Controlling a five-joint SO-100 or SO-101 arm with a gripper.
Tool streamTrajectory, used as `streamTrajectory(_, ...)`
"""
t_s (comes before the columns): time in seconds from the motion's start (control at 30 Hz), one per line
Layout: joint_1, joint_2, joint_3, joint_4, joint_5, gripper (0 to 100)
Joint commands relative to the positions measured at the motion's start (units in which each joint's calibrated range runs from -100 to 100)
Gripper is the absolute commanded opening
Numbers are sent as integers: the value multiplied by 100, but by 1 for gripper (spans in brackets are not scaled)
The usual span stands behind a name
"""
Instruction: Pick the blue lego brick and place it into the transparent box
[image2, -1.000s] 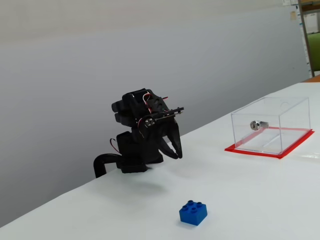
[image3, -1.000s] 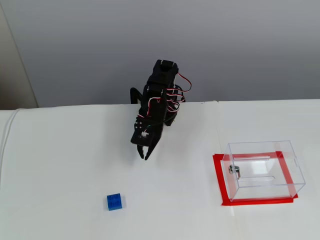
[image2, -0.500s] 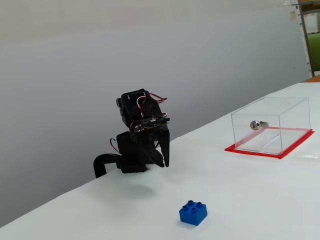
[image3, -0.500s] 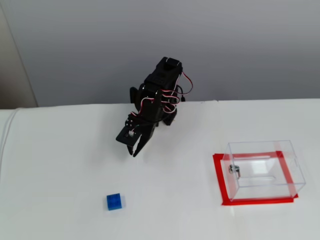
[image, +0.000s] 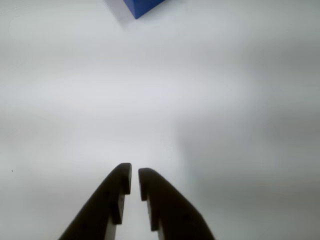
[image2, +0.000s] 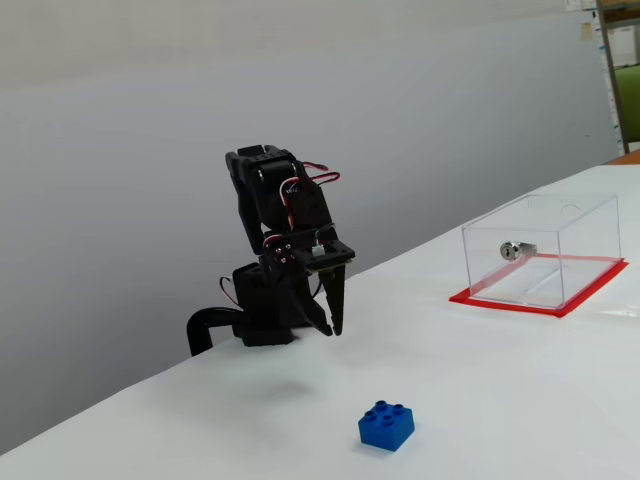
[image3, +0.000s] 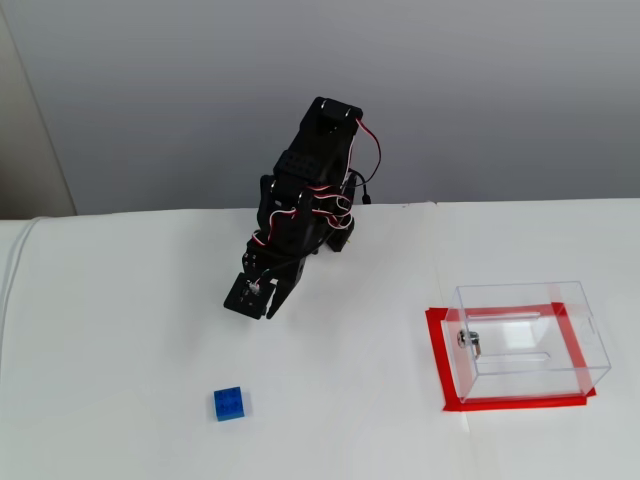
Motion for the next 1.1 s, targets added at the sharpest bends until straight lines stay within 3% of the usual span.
streamTrajectory(0.0,-297,824,-1335,3,-25,1)
streamTrajectory(0.2,-548,1842,-2727,11,-145,2)
streamTrajectory(0.47,-556,2988,-4110,98,-1267,2)
streamTrajectory(0.83,-238,4379,-6136,1456,-2405,3)
streamTrajectory(1.07,-45,5050,-6958,1587,-2661,17)
